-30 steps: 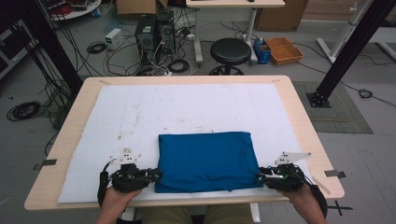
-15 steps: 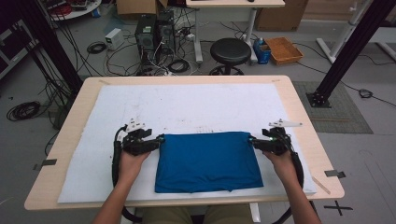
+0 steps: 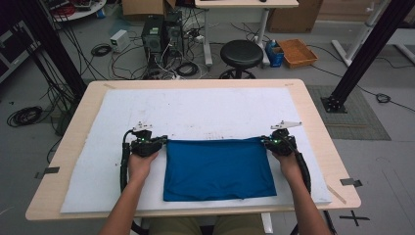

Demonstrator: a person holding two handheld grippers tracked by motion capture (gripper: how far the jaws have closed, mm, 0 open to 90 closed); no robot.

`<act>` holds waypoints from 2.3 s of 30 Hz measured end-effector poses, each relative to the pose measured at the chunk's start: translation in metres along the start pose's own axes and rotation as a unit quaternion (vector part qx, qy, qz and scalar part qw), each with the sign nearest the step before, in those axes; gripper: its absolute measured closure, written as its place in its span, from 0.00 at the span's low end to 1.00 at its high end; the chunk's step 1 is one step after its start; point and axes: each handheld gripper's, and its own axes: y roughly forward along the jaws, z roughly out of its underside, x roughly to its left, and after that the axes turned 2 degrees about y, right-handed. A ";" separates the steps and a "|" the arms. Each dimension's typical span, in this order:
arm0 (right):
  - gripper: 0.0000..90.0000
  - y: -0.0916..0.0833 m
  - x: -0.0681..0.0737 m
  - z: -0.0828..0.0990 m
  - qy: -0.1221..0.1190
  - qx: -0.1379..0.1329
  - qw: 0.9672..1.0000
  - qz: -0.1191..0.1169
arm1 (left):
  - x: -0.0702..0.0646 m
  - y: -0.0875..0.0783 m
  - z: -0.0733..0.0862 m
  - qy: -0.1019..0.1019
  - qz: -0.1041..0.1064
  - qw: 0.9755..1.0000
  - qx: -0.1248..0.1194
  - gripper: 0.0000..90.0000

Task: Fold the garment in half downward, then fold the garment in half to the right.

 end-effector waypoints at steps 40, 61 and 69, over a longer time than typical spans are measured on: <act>0.23 -0.078 -0.026 0.041 -0.024 -0.136 0.990 0.018 | 0.007 -0.062 0.020 0.095 0.087 0.983 -0.134 0.24; 0.23 -0.074 -0.029 0.045 -0.010 -0.124 0.992 0.006 | 0.006 -0.058 0.019 0.091 0.069 0.986 -0.123 0.24; 0.23 -0.074 -0.028 0.047 -0.004 -0.122 0.992 0.009 | 0.006 -0.056 0.019 0.077 0.065 0.989 -0.110 0.24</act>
